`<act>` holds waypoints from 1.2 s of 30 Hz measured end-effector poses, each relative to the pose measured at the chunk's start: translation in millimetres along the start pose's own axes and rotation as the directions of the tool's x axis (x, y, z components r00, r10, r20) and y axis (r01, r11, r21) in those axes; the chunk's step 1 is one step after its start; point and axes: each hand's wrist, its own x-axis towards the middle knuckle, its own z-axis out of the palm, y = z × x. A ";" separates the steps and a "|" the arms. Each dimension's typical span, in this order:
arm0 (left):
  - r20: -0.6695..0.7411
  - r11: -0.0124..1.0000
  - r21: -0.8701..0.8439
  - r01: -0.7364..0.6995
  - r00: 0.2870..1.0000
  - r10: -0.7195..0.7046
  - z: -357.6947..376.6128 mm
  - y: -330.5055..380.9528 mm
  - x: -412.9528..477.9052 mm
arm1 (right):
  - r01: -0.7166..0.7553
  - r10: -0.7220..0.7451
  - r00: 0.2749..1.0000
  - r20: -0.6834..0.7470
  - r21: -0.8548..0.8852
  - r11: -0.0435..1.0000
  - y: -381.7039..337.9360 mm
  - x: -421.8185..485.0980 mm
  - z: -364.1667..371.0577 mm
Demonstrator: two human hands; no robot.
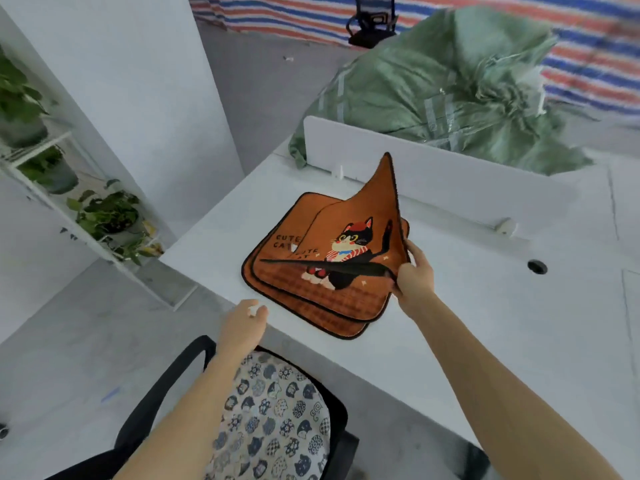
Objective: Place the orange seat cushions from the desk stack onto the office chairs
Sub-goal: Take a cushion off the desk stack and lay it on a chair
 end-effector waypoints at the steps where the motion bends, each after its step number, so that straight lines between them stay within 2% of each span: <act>1: -0.012 0.994 -0.107 0.027 1.000 -0.028 -10.0 -0.7 -5.3 | -0.005 0.005 1.000 0.002 0.057 0.998 -0.2 -20.8 -14.3; 4: 0.048 0.938 -0.340 0.072 0.997 -0.060 -28.0 -4.8 -26.7 | -0.041 0.050 0.998 -0.027 0.268 0.963 12.8 -88.8 -66.1; 6: 0.223 0.839 -0.506 0.197 0.970 -0.094 -32.1 -4.5 -48.5 | -0.069 0.082 0.997 -0.013 0.429 0.901 30.5 -133.3 -101.8; 9: 0.521 0.606 -0.646 0.463 0.848 -0.093 -17.7 -22.1 -99.3 | -0.091 0.103 0.995 0.009 0.548 0.831 74.4 -214.6 -157.0; 11: 0.684 0.477 -0.633 0.610 0.729 -0.023 0.4 -44.4 -140.6 | -0.099 0.112 0.994 0.015 0.587 0.804 112.0 -277.3 -197.2; 13: 0.801 0.403 -0.566 0.719 0.596 0.061 20.0 -65.6 -171.4 | -0.116 0.117 0.992 0.036 0.588 0.801 146.1 -326.7 -232.1; 15: 0.864 0.448 -0.479 0.755 0.496 0.086 39.1 -75.6 -213.5 | -0.097 0.113 0.994 0.008 0.568 0.817 179.1 -376.9 -268.3; 16: 0.882 0.511 -0.433 0.743 0.466 0.069 50.9 -74.4 -237.0 | -0.079 0.113 0.993 -0.026 0.568 0.819 195.4 -404.5 -287.0; 18: 0.890 0.643 -0.365 0.673 0.455 0.029 68.0 -69.8 -265.5 | -0.050 0.104 0.993 -0.064 0.563 0.825 216.2 -440.0 -309.9; 20: 0.914 0.755 -0.298 0.584 0.403 0.048 91.7 -59.3 -300.6 | 0.008 0.086 0.986 -0.140 0.564 0.826 238.7 -480.7 -341.1; 23: 0.928 0.927 -0.225 0.299 0.355 0.111 123.9 -39.7 -343.2 | 0.069 0.076 0.969 -0.237 0.547 0.835 270.1 -531.8 -385.3; 24: 0.942 0.960 -0.199 0.197 0.310 0.132 137.2 -29.1 -368.7 | 0.102 0.065 0.957 -0.283 0.538 0.836 282.3 -556.0 -405.2; 25: 0.937 0.975 -0.193 0.107 0.314 0.151 145.1 -18.7 -388.3 | 0.127 0.056 0.946 -0.320 0.522 0.844 291.0 -573.4 -419.5; 29: 0.910 0.963 -0.234 -0.133 0.319 0.265 198.4 25.4 -476.6 | 0.181 0.070 0.875 -0.479 0.459 0.870 329.2 -643.4 -485.8; 30: 0.905 0.949 -0.250 -0.194 0.302 0.300 213.9 35.0 -500.7 | 0.185 0.071 0.855 -0.513 0.431 0.883 337.8 -657.9 -503.8; 32: 0.904 0.902 -0.271 -0.335 0.233 0.358 249.9 51.1 -576.2 | 0.209 0.075 0.803 -0.592 0.397 0.893 361.7 -698.8 -553.7; 36: 0.905 0.795 -0.317 -0.518 0.085 0.417 318.9 67.4 -706.0 | 0.182 0.152 0.709 -0.688 0.387 0.904 409.3 -764.4 -658.0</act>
